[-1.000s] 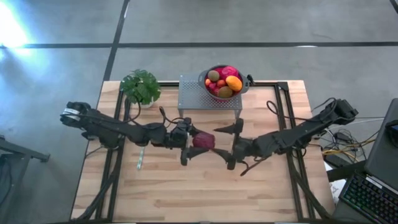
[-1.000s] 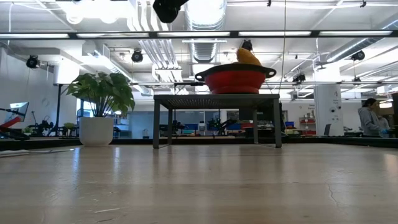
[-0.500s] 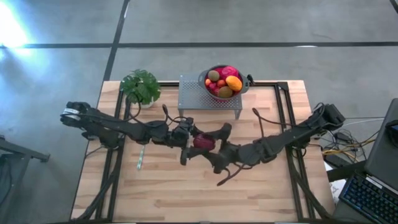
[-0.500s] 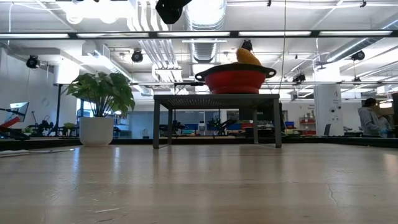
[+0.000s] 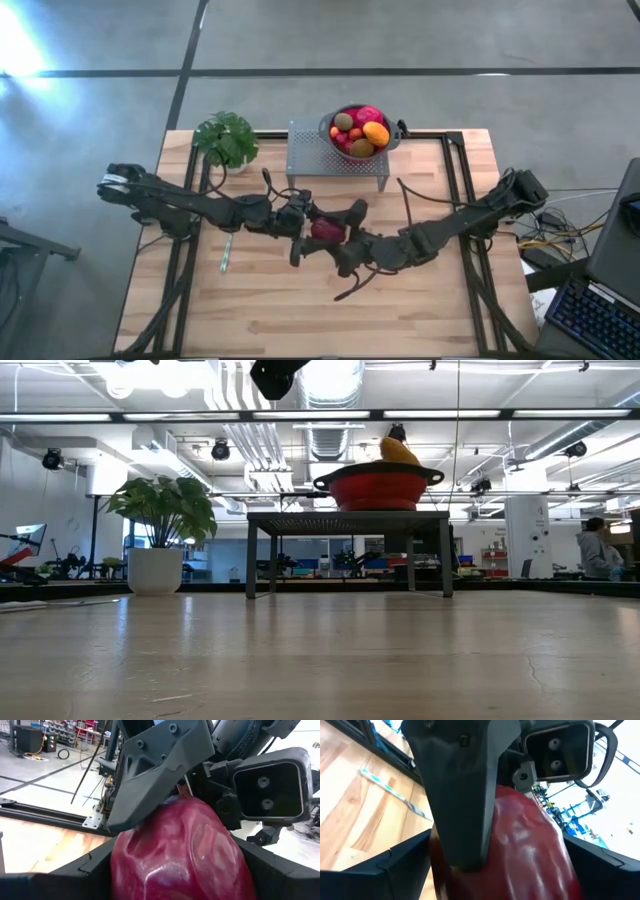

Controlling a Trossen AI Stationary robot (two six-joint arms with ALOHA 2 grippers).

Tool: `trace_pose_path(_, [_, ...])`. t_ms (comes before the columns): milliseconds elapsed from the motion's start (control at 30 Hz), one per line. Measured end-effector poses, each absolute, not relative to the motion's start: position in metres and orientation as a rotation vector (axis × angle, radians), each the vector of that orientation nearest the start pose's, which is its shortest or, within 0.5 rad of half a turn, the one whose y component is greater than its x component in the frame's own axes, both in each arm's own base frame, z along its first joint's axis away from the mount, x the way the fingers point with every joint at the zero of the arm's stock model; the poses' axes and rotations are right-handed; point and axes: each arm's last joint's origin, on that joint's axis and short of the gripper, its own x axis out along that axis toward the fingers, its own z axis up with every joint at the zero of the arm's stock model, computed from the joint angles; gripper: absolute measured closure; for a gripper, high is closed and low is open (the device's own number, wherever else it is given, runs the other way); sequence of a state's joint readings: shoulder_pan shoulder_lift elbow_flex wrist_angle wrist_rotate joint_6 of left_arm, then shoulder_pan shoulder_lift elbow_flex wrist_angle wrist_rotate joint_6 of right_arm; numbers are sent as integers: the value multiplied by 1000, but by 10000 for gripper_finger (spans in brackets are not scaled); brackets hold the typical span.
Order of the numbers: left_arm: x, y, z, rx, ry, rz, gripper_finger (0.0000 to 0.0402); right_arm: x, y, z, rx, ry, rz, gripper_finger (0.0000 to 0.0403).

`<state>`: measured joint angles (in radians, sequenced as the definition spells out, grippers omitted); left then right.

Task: Pick & Place Fruit
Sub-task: Put the apple into the strainer bowl on the shelf

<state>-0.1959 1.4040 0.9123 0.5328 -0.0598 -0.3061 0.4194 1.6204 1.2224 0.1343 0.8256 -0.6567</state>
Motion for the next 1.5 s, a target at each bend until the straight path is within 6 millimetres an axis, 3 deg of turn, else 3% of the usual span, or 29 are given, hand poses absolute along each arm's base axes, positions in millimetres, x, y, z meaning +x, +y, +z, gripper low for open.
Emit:
trace_pose_path(300, [311, -60, 305, -302, -22, -139, 96, 342, 129, 307, -799, 346, -333, 42])
trace_pose_path(667, [311, -60, 305, -310, -18, -130, 96, 341, 129, 306, -796, 354, -331, 106])
trace_pose_path(967, [311, -59, 305, -258, -23, -119, 90, 340, 128, 306, -807, 369, -361, 88])
trace_pose_path(1200, [311, -59, 301, -120, -1, -110, 11, 334, 124, 308, -769, 404, -413, 104])
trace_pose_path(1500, [287, -50, 309, -52, 152, 80, 21, 313, 100, 325, -751, 479, -552, 87])
